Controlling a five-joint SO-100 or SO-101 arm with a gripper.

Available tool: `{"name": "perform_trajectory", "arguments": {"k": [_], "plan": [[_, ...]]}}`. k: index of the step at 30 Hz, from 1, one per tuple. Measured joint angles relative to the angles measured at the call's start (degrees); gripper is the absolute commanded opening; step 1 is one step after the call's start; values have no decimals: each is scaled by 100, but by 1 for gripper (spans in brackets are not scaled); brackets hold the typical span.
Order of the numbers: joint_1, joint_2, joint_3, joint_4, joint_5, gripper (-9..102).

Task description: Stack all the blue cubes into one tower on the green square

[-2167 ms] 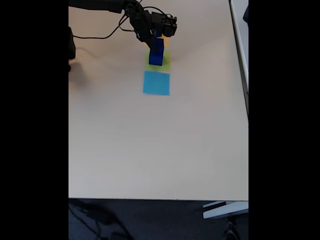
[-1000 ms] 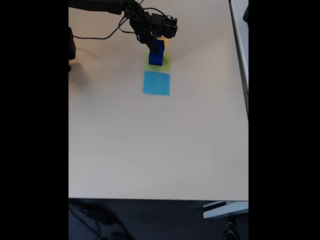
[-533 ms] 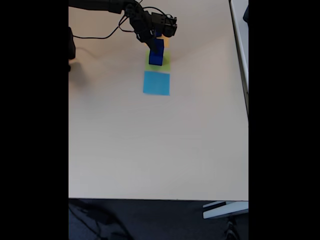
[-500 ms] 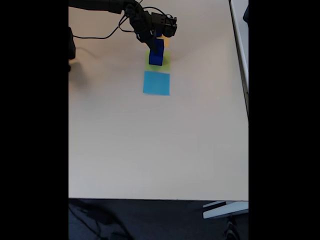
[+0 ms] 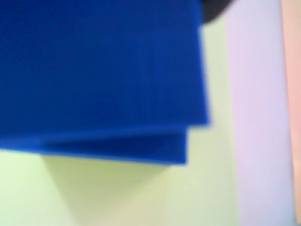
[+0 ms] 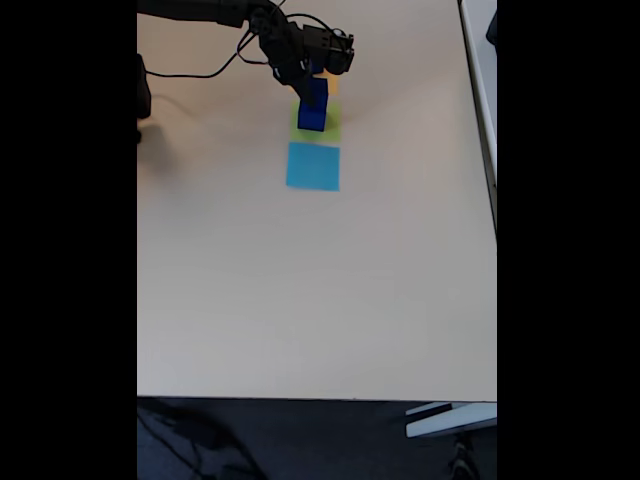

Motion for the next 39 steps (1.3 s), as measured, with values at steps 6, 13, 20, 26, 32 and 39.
{"name": "perform_trajectory", "arguments": {"k": [6,13,20,26,32,39], "plan": [[0,0,35,0,0,20],[-9,0,35,0,26,22],[-26,0,35,0,44,24],[-88,0,35,-79,62,28],[-88,0,35,-308,-79,32],[-62,0,35,-853,-677,35]]}}
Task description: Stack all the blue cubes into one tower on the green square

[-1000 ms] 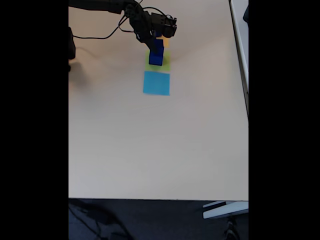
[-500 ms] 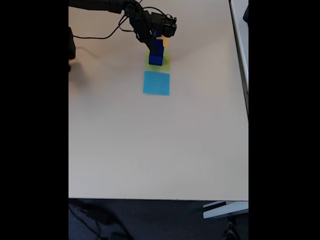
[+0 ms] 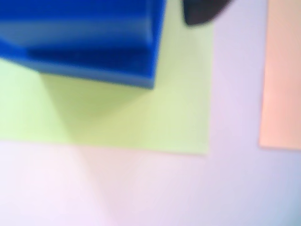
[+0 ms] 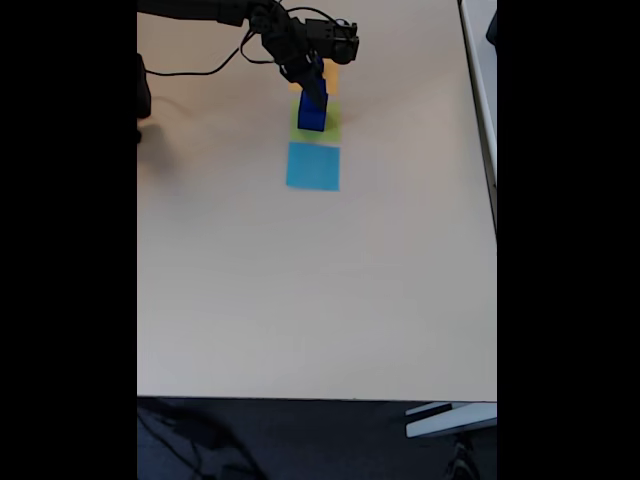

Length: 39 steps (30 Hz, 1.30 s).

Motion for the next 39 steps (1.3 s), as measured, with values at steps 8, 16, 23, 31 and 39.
{"name": "perform_trajectory", "arguments": {"k": [8,16,23,31,39], "plan": [[167,62,-281,-457,-1239,34],[-132,123,-896,-457,-1450,33],[-677,18,-1951,290,-1046,32],[-1389,-624,-2408,1389,211,32],[-1626,-1380,-2619,1468,712,32]]}}
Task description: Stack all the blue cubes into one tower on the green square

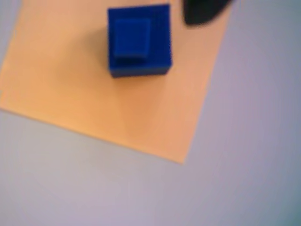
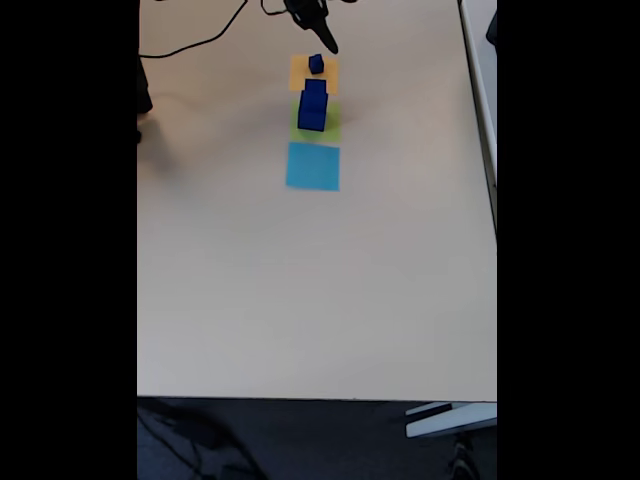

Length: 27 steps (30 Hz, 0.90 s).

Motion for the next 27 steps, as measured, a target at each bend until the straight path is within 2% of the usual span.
{"name": "perform_trajectory", "arguments": {"k": [11,27], "plan": [[-281,-791,-431,35,545,31],[-141,-1055,-431,35,387,31]]}}
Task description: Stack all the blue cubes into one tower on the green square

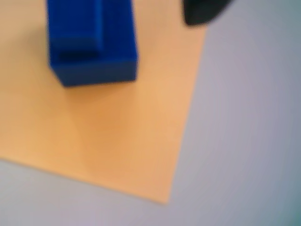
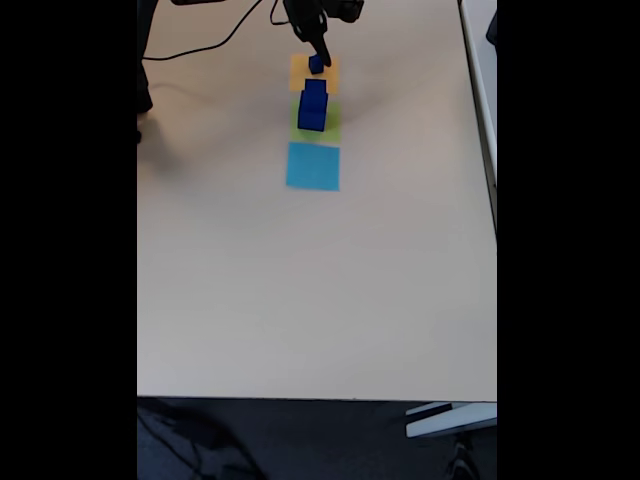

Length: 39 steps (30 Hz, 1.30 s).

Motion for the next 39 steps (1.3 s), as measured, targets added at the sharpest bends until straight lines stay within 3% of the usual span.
{"name": "perform_trajectory", "arguments": {"k": [39], "plan": [[123,-255,0,-18,-53,25]]}}
